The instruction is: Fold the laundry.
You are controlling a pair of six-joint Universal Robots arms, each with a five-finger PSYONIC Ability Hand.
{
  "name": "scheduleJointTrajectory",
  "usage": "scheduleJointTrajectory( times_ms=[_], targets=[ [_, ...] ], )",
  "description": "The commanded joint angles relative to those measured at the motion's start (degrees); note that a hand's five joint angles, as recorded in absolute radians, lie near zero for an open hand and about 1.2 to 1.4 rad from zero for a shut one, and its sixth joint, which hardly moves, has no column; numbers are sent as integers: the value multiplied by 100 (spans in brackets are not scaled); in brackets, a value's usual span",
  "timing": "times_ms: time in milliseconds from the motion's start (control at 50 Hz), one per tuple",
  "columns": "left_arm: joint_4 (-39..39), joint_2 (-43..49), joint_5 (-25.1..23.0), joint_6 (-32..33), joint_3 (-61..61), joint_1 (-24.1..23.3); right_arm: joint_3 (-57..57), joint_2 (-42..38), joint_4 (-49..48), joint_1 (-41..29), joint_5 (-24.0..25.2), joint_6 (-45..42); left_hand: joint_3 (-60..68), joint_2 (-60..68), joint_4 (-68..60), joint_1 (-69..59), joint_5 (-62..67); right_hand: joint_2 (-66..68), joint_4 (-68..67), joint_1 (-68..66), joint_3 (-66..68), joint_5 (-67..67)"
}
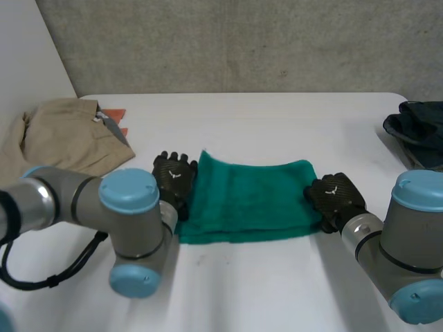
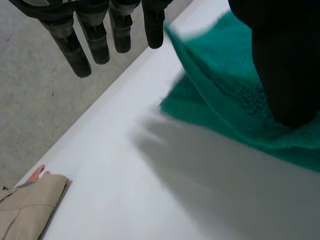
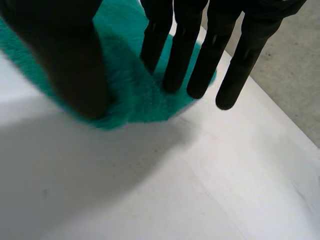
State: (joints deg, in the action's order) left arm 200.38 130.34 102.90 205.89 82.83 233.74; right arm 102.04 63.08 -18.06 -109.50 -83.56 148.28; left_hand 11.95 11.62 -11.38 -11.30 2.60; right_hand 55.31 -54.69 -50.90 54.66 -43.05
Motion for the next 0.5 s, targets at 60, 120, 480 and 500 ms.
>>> scheduleJointTrajectory(
  times_ms=[60, 120, 480, 500],
  targets=[
    [18, -1405, -60, -488, 866, -285, -149, 47, 13, 34, -370, -746, -123, -90, 67, 58, -188, 2469, -2531, -2910, 2534, -2695],
    [18, -1836, -77, -594, 1006, -250, -281, 82, 4, -27, -590, -1300, -123, -90, 67, 58, -188, 2469, -2531, -2910, 2534, -2695],
    [27, -2355, -121, -621, 1481, 401, -827, -612, -1007, -2436, 1113, -3016, -174, -140, 117, 108, -238, 2469, -2531, -2910, 2534, -2695],
    [27, -2346, -139, -621, 1490, 401, -774, -604, -1015, -2410, 1210, -2998, -190, -157, 134, 125, -255, 2469, -2531, -2910, 2534, -2695]
  ],
)
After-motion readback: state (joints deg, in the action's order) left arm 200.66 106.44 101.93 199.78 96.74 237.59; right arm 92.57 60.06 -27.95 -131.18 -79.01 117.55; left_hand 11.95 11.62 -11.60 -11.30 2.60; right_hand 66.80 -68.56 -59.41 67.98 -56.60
